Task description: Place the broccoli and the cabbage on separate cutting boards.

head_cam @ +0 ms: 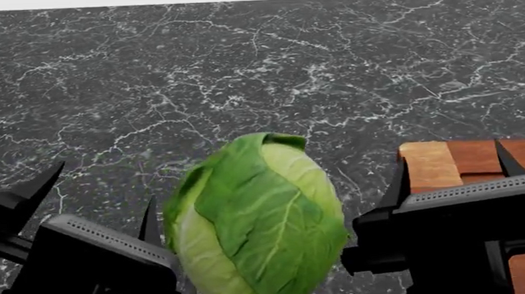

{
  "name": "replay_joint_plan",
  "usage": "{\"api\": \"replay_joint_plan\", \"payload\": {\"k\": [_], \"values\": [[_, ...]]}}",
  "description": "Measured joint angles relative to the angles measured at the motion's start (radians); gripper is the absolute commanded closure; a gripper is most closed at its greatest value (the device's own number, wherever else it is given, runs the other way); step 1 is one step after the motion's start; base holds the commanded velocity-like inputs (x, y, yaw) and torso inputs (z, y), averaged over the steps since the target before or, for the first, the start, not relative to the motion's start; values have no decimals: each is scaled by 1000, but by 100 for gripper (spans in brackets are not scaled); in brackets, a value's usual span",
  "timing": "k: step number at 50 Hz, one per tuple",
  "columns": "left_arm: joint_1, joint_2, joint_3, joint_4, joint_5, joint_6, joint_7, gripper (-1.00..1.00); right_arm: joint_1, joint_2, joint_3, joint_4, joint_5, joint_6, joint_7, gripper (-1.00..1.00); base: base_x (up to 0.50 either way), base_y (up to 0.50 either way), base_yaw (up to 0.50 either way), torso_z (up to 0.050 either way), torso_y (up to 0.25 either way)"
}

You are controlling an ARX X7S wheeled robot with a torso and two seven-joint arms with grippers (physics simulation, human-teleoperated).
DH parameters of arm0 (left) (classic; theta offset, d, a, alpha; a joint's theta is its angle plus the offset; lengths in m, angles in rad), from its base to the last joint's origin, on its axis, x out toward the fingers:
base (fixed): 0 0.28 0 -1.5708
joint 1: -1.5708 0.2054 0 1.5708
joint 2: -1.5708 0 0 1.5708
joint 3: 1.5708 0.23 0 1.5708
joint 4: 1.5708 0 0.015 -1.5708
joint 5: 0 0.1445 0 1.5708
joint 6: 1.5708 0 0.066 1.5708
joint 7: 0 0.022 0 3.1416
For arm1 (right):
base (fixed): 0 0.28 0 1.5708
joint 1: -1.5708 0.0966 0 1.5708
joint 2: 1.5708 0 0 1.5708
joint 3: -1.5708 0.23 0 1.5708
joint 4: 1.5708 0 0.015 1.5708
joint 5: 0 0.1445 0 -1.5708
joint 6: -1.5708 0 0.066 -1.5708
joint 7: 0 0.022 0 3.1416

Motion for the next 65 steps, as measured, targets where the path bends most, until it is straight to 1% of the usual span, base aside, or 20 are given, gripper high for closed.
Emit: {"api": "replay_joint_plan", "payload": {"k": [22,42,47,54,65], "values": [[-18,1,8,-3,-5,-4,-7,-100,-6,-8,19,-1,17,-1,9,-100,7,-500,0,0,1],[-21,-4,12,-35,-10,26,-11,-100,3,-6,11,30,22,-15,18,-100,16,-500,0,1,2],[-27,-6,18,-81,-9,59,-12,-100,24,-2,-4,71,14,-34,15,-100,75,-500,0,0,2],[-42,-16,14,-182,-19,124,-4,-100,83,-3,-41,177,-3,-79,-4,-100,12,-9,0,0,1],[-69,-37,9,-363,-34,226,7,-100,140,-23,-106,373,-23,-202,-28,-100,0,0,0,1,2]]}}
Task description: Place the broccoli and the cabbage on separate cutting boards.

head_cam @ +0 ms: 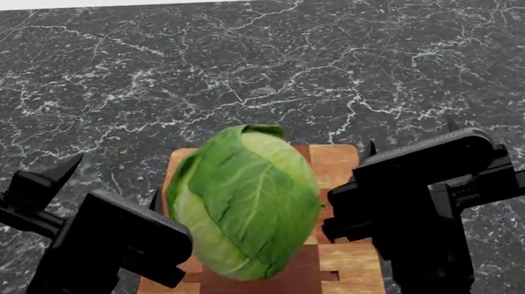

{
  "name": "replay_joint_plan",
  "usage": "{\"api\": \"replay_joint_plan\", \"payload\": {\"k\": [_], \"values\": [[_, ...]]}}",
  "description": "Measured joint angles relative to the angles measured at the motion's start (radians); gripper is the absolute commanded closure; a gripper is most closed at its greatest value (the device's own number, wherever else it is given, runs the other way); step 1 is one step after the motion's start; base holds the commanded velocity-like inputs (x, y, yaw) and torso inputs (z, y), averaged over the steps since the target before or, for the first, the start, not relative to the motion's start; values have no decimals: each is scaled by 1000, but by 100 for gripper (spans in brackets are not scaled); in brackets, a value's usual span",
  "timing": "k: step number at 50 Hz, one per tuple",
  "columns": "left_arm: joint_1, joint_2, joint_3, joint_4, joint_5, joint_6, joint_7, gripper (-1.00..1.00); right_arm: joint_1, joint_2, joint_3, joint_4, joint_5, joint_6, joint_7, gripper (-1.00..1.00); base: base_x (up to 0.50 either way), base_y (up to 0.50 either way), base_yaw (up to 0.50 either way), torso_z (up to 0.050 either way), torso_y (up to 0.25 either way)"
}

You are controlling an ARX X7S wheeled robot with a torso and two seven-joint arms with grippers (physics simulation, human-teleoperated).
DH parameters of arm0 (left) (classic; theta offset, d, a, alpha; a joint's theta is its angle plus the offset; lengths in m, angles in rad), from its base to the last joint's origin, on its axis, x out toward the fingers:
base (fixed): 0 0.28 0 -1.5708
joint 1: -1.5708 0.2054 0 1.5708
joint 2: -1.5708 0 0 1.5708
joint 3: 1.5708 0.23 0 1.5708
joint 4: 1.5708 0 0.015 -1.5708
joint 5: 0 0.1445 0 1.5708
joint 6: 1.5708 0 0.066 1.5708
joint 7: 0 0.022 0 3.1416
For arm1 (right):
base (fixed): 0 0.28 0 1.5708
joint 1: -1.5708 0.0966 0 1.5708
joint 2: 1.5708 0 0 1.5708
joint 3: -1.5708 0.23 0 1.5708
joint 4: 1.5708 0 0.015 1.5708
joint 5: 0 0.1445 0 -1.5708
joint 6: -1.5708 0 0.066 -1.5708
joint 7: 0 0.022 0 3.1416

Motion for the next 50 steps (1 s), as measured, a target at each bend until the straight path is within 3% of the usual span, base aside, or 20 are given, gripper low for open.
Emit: {"api": "replay_joint_plan", "payload": {"k": [32,50], "values": [[-4,-28,38,-170,-46,142,-2,-100,-30,28,-87,182,-43,-154,65,-100,1,0,0,0,1],[-14,-69,-24,-224,-158,223,45,-100,-97,60,-10,175,50,-161,88,-100,3,0,0,0,0]]}}
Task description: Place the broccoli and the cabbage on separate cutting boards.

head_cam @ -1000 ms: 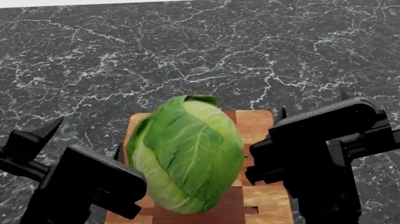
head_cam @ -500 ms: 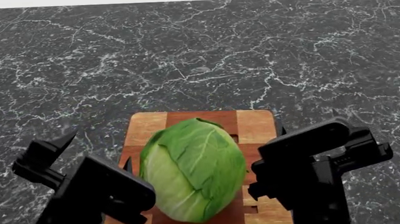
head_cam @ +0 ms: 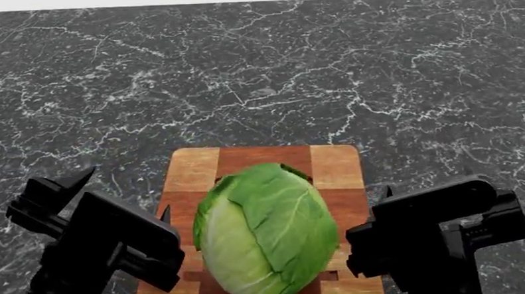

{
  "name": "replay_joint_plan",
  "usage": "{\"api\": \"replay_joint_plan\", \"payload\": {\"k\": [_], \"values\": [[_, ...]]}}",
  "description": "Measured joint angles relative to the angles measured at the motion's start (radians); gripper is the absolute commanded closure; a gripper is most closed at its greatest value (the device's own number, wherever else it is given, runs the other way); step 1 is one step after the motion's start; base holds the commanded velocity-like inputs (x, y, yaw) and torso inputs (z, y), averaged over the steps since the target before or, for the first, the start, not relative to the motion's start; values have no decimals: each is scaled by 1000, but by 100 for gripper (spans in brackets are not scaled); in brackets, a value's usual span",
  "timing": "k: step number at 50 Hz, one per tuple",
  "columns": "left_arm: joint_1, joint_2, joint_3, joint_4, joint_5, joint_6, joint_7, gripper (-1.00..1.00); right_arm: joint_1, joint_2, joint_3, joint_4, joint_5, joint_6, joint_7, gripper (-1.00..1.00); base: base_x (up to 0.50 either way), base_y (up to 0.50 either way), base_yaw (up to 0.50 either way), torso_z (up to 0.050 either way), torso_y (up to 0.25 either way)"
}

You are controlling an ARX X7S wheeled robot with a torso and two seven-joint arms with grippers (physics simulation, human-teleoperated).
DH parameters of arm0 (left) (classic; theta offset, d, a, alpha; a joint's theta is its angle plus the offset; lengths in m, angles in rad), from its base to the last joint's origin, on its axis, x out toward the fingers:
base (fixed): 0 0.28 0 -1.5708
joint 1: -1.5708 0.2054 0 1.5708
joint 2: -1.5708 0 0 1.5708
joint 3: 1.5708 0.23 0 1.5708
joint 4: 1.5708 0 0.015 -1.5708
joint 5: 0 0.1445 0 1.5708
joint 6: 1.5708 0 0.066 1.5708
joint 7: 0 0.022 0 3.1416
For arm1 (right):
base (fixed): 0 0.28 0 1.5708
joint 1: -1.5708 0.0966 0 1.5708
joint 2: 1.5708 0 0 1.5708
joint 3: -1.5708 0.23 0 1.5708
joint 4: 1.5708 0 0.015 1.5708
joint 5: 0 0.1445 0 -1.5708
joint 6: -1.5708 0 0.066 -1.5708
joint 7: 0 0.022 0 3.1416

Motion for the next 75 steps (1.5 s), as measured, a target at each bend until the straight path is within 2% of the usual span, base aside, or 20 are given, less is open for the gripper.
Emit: {"api": "replay_joint_plan", "payload": {"k": [12,24,27,31,35,40,43,47,52,58,66,75], "values": [[39,-60,-101,-10,-56,35,21,-100,-8,26,133,28,62,6,26,-100,0,3,4,-2,0],[147,-133,-262,102,-113,-35,-16,-100,5,-15,222,-55,117,72,67,-100,0,1,0,0,0],[170,-136,-309,142,-141,-58,-21,-100,-4,-13,256,-110,141,103,65,-100,0,0,0,0,0],[192,-131,-370,191,-184,-86,-23,-100,-5,27,370,-276,221,237,15,-100,0,0,0,0,0],[207,-128,-415,230,-218,-105,-22,-100,9,100,606,-439,443,436,-19,-100,0,0,0,0,0],[221,-123,-453,258,-245,-114,-22,-100,-86,260,987,-488,882,534,150,-100,0,0,0,0,0],[231,-121,-475,273,-261,-117,-21,-100,-156,312,1169,-502,1196,580,222,-100,0,0,0,0,0],[245,-120,-509,303,-286,-127,-20,-100,-204,337,1336,-529,1508,650,271,-100,0,0,0,0,0],[263,-124,-552,343,-315,-143,-17,-100,-208,326,1447,-563,1720,724,283,-100,0,0,0,0,0],[284,-124,-636,407,-388,-191,-7,-100,-187,247,1529,-640,1726,784,168,-100,0,0,0,0,0],[322,-130,-753,484,-483,-253,15,-100,-181,184,1526,-675,1697,794,110,-100,0,0,0,0,0],[363,-145,-898,542,-583,-326,33,-100,-215,145,1489,-735,1498,725,-12,-100,0,0,0,0,0]]}}
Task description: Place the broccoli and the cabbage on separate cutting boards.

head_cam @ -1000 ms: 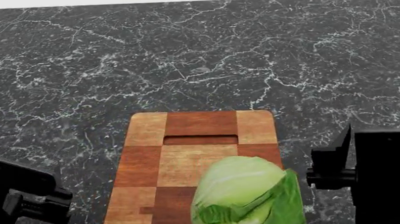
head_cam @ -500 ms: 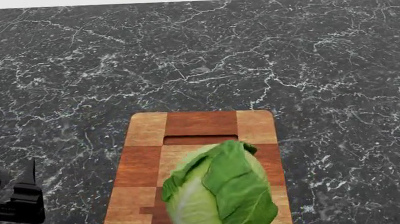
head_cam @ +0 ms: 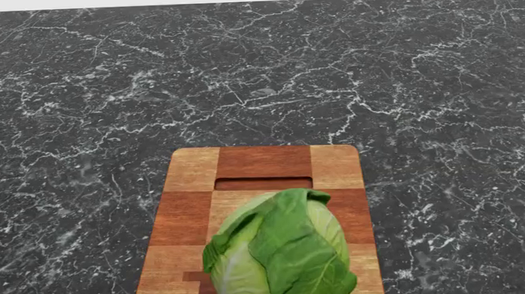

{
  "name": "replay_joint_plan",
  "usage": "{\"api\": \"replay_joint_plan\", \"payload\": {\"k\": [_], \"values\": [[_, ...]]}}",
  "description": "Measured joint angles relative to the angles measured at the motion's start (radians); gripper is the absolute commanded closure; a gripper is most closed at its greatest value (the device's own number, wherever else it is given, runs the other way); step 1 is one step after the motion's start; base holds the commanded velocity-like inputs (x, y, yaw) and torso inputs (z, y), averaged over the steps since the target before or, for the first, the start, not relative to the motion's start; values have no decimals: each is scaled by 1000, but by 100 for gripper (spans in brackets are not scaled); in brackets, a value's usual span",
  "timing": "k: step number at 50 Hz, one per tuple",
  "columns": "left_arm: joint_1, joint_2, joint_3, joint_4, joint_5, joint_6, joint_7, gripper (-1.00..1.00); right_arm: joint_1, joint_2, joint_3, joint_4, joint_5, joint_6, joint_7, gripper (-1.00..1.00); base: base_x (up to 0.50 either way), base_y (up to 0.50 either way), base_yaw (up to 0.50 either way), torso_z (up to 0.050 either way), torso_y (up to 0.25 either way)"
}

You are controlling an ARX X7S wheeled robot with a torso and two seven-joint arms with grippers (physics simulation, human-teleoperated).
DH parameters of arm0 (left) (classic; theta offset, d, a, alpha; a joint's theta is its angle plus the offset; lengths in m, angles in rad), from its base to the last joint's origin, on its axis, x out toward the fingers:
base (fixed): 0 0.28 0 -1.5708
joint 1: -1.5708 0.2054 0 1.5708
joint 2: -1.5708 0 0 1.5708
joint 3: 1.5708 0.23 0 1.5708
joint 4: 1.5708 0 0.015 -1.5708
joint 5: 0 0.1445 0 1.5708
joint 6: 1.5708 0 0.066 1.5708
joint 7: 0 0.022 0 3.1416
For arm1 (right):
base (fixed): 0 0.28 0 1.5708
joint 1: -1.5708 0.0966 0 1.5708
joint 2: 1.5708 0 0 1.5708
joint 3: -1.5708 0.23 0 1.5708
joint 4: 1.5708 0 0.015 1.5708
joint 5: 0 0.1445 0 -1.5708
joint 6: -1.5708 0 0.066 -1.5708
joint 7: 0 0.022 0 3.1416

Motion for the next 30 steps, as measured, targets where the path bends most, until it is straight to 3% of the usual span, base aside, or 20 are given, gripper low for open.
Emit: {"api": "replay_joint_plan", "payload": {"k": [12,20,30], "values": [[37,-11,-133,53,-78,-51,6,-100,-145,-10,-64,-30,-154,-179,-69,-100,0,0,0,0,0],[35,-22,-203,84,-133,-96,-3,-100,-211,4,-80,-37,-183,-270,-60,-100,-1,500,0,0,0],[18,-41,-310,139,-228,-175,-23,-100,-299,88,-62,-39,-72,-397,58,-100,-11,500,0,0,0]]}}
